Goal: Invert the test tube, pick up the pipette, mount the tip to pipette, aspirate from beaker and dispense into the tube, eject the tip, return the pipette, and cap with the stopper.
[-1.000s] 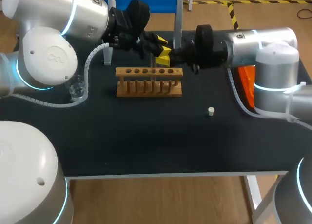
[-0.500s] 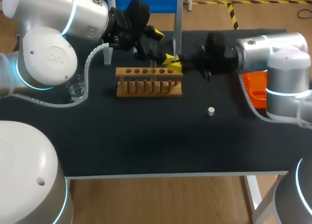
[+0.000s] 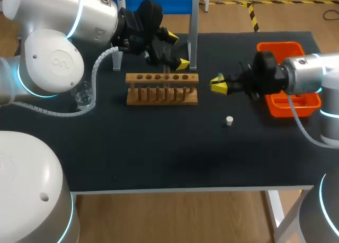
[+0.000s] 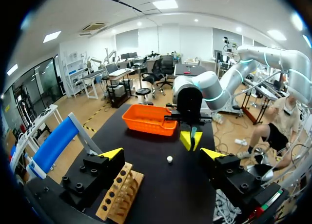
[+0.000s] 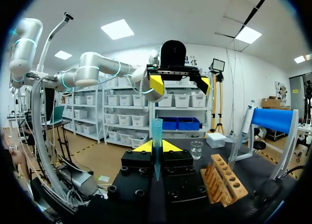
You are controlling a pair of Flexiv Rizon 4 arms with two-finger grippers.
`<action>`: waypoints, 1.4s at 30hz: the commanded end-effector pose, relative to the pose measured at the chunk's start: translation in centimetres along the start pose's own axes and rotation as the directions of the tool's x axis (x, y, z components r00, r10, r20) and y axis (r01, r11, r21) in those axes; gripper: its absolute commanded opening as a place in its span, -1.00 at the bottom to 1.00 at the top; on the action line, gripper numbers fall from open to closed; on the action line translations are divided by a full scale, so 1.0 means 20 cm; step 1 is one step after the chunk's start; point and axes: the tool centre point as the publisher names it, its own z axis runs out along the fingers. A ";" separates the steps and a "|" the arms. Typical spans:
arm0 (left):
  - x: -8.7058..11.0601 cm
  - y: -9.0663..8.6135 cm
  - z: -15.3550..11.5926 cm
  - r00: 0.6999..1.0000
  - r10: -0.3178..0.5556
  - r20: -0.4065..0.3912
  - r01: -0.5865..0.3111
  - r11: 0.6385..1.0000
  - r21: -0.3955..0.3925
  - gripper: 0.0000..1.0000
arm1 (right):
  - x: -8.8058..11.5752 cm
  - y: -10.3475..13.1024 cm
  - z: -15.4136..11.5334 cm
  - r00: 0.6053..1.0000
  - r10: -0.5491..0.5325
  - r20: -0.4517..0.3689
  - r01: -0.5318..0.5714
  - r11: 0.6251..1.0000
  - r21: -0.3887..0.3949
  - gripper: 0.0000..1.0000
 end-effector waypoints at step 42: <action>0.00 0.00 -0.01 1.000 -0.001 -0.002 0.001 1.000 -0.004 1.00 | 0.19 -0.33 -0.41 0.985 0.058 0.162 -0.064 0.997 0.031 -1.00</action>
